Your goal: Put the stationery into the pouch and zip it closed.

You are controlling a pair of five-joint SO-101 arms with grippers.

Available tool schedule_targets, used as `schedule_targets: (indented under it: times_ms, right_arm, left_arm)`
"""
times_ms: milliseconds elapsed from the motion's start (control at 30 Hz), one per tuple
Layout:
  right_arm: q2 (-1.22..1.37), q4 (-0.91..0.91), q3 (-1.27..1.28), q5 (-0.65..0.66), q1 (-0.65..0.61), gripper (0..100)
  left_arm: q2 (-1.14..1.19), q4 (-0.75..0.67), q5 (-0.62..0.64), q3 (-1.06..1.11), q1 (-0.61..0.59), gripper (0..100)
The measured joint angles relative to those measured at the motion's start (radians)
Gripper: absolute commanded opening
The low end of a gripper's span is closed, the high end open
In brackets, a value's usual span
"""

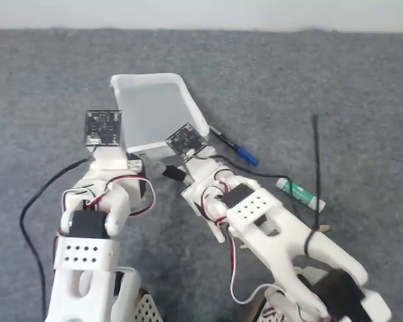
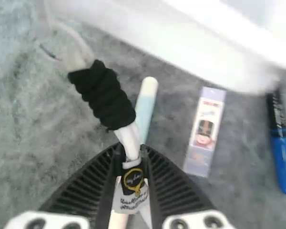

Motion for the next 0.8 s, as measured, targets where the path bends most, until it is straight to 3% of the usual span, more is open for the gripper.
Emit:
schedule_targets:
  times_ms: [333, 600, 800]
  right_arm:
    - [-0.195, 0.147, 0.0, 0.002, 0.16, 0.6]
    - [-0.224, 0.155, 0.0, -0.008, 0.288, 0.6]
    - [-0.236, 0.175, 0.0, -0.009, 0.296, 0.6]
  left_arm:
    - [0.0, 0.0, 0.002, 0.0, -0.043, 1]
    - [0.0, 0.0, 0.002, 0.0, -0.046, 1]
    - [0.0, 0.0, 0.002, 0.0, -0.046, 5]
